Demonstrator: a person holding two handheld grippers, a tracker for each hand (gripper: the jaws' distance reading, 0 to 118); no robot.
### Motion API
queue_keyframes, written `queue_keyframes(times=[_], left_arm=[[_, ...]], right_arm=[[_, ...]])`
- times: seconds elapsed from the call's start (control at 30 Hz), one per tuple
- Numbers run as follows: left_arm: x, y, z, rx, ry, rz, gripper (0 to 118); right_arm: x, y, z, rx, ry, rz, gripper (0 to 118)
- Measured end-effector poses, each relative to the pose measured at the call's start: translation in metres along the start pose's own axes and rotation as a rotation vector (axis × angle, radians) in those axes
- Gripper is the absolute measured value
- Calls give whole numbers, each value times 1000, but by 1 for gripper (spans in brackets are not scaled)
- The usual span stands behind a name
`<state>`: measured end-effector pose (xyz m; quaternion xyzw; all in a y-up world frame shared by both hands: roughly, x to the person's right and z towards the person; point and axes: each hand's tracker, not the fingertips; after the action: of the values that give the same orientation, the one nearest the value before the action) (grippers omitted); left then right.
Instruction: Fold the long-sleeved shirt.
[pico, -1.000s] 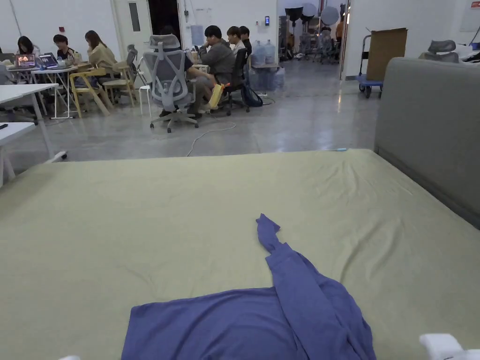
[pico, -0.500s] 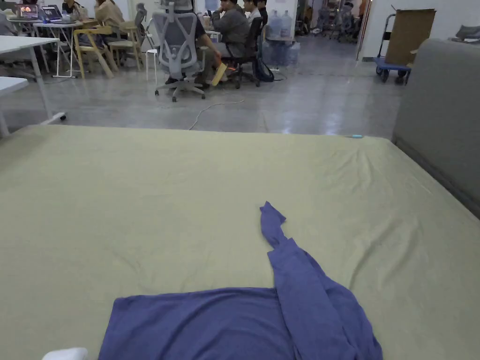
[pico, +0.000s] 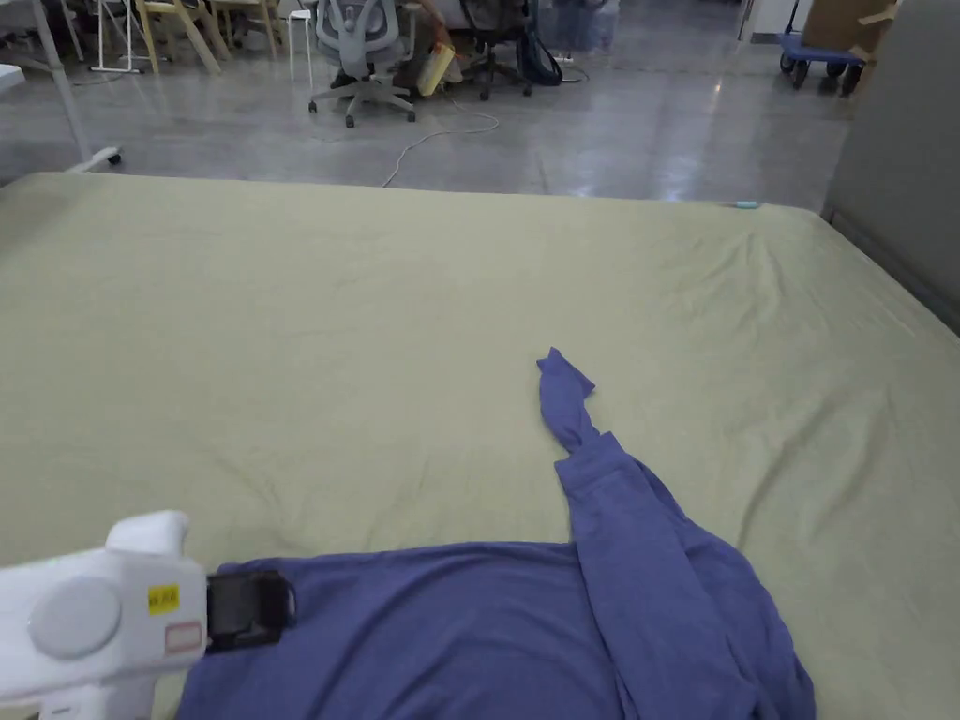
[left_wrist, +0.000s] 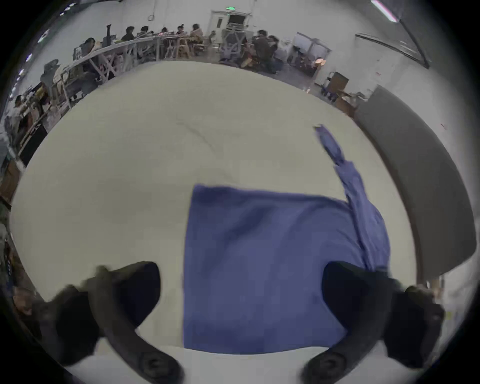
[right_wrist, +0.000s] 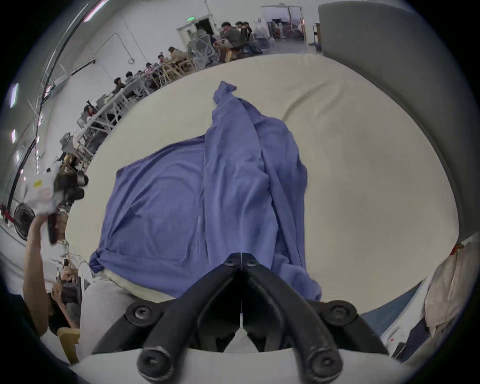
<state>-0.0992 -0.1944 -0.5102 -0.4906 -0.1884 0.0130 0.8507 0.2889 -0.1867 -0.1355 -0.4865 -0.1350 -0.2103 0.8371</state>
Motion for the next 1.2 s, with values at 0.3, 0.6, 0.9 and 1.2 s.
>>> queue_keyframes(times=[0.3,0.6,0.9,1.2], left_arm=[[19,20,-134,-164,268,-227,89],[67,18,-66,-117,132,-375,1],[40,67,45,-36,9,-147,1],[51,193,179,167,-119,-15,1]], right_arm=[[31,-14,-4,-80,-107,-83,0],[36,-14,-33,-159,-99,-147,115],[22,-2,-8,-113,-23,-115,1],[-20,193,165,382,-128,186,1]])
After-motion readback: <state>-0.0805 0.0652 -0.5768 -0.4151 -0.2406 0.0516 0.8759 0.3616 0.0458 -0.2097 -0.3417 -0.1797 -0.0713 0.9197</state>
